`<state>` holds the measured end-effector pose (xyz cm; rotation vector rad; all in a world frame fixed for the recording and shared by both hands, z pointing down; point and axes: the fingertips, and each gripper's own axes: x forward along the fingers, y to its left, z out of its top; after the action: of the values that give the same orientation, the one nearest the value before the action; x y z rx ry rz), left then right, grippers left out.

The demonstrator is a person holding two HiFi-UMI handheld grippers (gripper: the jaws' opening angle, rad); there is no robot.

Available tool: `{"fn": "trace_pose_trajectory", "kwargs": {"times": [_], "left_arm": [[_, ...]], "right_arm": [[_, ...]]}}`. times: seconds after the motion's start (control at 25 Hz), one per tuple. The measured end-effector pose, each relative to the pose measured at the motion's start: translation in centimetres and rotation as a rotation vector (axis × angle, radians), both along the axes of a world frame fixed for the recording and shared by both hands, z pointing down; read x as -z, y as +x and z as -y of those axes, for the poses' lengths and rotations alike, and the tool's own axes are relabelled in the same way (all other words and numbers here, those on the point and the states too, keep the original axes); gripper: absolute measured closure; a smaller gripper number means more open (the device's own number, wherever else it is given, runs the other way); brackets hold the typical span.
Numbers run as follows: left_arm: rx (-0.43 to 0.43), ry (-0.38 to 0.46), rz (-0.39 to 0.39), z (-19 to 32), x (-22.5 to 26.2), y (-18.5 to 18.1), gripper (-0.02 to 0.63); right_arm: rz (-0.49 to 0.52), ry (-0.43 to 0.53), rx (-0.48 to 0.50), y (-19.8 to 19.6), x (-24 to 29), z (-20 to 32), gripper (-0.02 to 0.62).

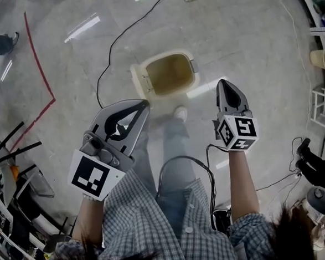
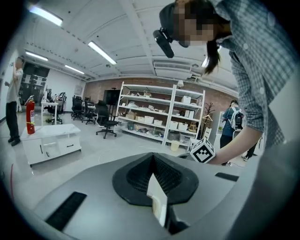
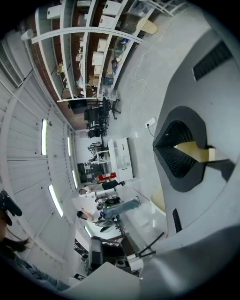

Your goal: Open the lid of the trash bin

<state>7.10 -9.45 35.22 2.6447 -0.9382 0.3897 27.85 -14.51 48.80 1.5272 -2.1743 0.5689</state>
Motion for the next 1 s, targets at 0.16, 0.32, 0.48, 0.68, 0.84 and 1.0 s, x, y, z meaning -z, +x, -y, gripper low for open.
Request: {"fn": "trace_pose_trajectory", "kwargs": {"times": [0.16,0.32,0.48,0.68,0.84,1.0], "left_arm": [[-0.003,0.001,-0.013,-0.2,2.1,-0.3,0.609],[-0.008,0.021,-0.035,-0.5,4.7,-0.5,0.607],[-0.016,0.045,-0.053,-0.9,7.3,-0.4,0.609],[-0.038,0.101,-0.050,-1.0,10.4,-1.1,0.608],[-0.052,0.150,-0.047,-1.4,13.0,-1.9,0.608],[-0.054,0.178,-0.062,-1.5,14.5,-1.8,0.608]], "right_arm": [[-0.016,0.052,-0.001,0.0,4.5,-0.7,0.578],[-0.005,0.099,-0.024,-0.7,8.7,-1.8,0.578],[-0.001,0.143,-0.050,-0.7,12.8,-3.3,0.578],[-0.010,0.188,-0.097,-0.1,17.2,-5.8,0.578],[-0.008,0.238,-0.154,0.3,20.7,-7.4,0.578],[-0.004,0.293,-0.198,0.8,23.3,-8.0,0.578]]}}
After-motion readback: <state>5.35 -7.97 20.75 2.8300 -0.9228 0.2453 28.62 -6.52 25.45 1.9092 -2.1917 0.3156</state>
